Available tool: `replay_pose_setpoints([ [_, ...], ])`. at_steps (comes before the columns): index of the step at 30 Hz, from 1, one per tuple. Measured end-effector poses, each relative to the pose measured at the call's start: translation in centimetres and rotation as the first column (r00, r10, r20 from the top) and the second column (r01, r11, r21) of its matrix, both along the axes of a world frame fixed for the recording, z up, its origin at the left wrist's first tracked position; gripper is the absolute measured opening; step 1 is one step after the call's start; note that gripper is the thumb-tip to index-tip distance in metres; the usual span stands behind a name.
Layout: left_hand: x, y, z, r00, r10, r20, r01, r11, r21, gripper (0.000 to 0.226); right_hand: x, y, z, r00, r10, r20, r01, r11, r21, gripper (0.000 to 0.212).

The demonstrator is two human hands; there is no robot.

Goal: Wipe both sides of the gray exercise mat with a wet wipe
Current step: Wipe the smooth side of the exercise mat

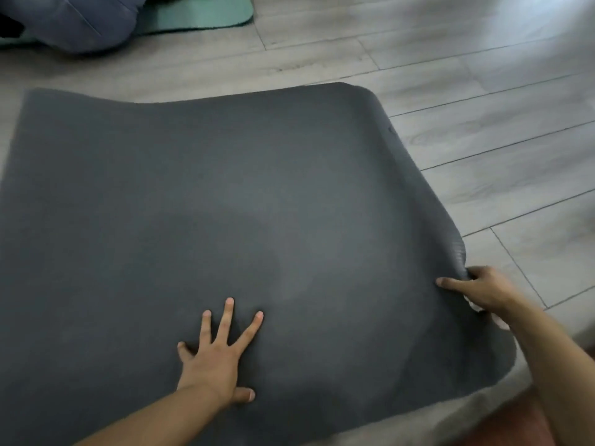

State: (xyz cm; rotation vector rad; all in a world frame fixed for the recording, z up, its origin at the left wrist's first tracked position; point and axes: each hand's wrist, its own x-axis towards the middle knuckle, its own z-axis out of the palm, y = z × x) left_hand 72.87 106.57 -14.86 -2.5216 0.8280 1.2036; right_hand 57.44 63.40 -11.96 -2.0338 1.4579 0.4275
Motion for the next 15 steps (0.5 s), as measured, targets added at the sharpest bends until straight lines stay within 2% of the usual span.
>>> replay_pose_setpoints([
  [2,0.9,-0.3,1.2,0.998,0.015,-0.060,-0.013,1.000,0.028,0.126,1.3,1.5,3.6,0.987,0.148,0.057,-0.152,0.987,0.054,0.030],
  [4,2.0,-1.0,2.7,0.986,0.053,-0.159,-0.049,0.998,0.025,0.110,3.1,5.0,7.0,0.954,0.289,0.084,-0.294,0.954,0.057,0.024],
  [5,2.4,-1.3,4.0,0.965,0.130,-0.228,-0.134,0.991,-0.002,0.107,4.1,7.6,8.7,0.930,0.350,0.109,-0.357,0.933,0.049,0.024],
  [6,2.7,-1.7,5.0,0.924,0.212,-0.319,-0.242,0.969,-0.056,0.115,5.1,10.5,9.9,0.907,0.399,0.133,-0.408,0.912,0.045,0.024],
  [7,2.6,-2.1,6.4,0.825,0.339,-0.451,-0.422,0.902,-0.094,0.125,6.2,13.5,11.0,0.885,0.436,0.165,-0.449,0.892,0.049,0.025],
  [8,2.1,-2.5,8.0,0.634,0.485,-0.602,-0.654,0.752,-0.083,0.125,7.2,16.4,11.9,0.866,0.462,0.190,-0.481,0.874,0.065,0.026],
  [9,1.7,-2.8,10.2,0.388,0.573,-0.722,-0.836,0.549,-0.013,0.118,8.3,19.1,12.7,0.850,0.481,0.214,-0.507,0.858,0.084,0.025],
  [10,1.5,-3.0,12.6,0.179,0.572,-0.800,-0.923,0.380,0.065,0.107,9.4,21.7,13.4,0.839,0.493,0.229,-0.525,0.845,0.101,0.024],
  [11,1.6,-2.9,14.5,0.060,0.551,-0.833,-0.958,0.265,0.106,0.091,10.3,24.0,14.0,0.830,0.509,0.228,-0.542,0.832,0.115,0.023],
  [13,2.4,-1.4,16.6,-0.044,0.551,-0.833,-0.990,0.089,0.112,0.062,11.9,28.4,15.8,0.783,0.584,0.212,-0.619,0.764,0.182,0.024],
  [15,3.4,1.3,17.3,-0.127,0.585,-0.801,-0.991,-0.049,0.122,0.047,12.5,32.1,17.6,0.743,0.616,0.260,-0.668,0.673,0.317,0.021],
])
